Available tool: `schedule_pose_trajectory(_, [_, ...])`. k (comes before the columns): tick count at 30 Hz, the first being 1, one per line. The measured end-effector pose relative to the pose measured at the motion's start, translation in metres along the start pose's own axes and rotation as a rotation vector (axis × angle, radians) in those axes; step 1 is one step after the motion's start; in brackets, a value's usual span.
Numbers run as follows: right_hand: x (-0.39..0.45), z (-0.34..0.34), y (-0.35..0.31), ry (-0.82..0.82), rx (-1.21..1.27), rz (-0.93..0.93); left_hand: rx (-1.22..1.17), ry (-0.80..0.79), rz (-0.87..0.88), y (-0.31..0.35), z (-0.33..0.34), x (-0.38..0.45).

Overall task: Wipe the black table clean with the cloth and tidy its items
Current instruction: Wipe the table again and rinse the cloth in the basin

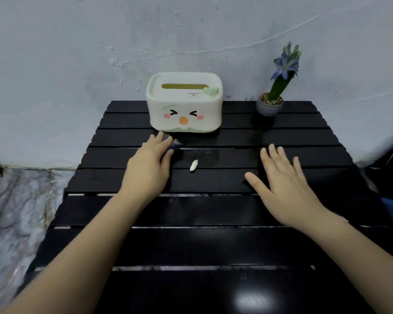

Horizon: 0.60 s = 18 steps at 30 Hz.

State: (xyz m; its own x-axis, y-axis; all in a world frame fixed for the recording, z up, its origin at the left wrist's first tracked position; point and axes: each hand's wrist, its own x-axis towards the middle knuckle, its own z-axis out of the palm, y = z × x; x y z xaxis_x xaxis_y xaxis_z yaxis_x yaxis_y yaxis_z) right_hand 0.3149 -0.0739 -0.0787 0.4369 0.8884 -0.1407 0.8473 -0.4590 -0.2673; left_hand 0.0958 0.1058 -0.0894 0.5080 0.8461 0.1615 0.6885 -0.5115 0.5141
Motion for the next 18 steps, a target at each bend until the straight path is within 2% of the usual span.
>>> schedule_pose_trajectory(6, [-0.014, 0.006, 0.0, 0.043, -0.03, 0.006, -0.155, -0.133, 0.21, 0.054, 0.021, -0.028])
schedule_pose_trajectory(8, [-0.015, 0.007, 0.0, 0.059, -0.028, -0.001, -0.294, -0.264, 0.252, 0.063, 0.014, -0.035])
schedule_pose_trajectory(10, [-0.016, 0.006, 0.002, 0.057, -0.019, -0.012, -0.54, -0.364, 0.201, 0.066, 0.0, -0.033])
schedule_pose_trajectory(11, [-0.017, 0.005, 0.003, 0.053, -0.015, -0.02, -0.642, -0.311, 0.153, 0.064, -0.007, -0.029])
schedule_pose_trajectory(12, [-0.018, 0.005, 0.005, 0.05, -0.011, -0.028, -0.668, -0.188, 0.093, 0.059, -0.012, -0.024])
schedule_pose_trajectory(14, [-0.019, 0.004, 0.007, 0.049, -0.008, -0.043, -0.48, 0.066, -0.012, 0.04, -0.013, -0.011])
schedule_pose_trajectory(15, [-0.02, 0.003, 0.008, 0.049, -0.013, -0.052, -0.356, 0.109, -0.045, 0.03, -0.01, -0.008])
schedule_pose_trajectory(18, [-0.023, 0.002, 0.009, 0.044, -0.021, -0.056, -0.127, 0.017, -0.041, 0.02, 0.005, -0.014])
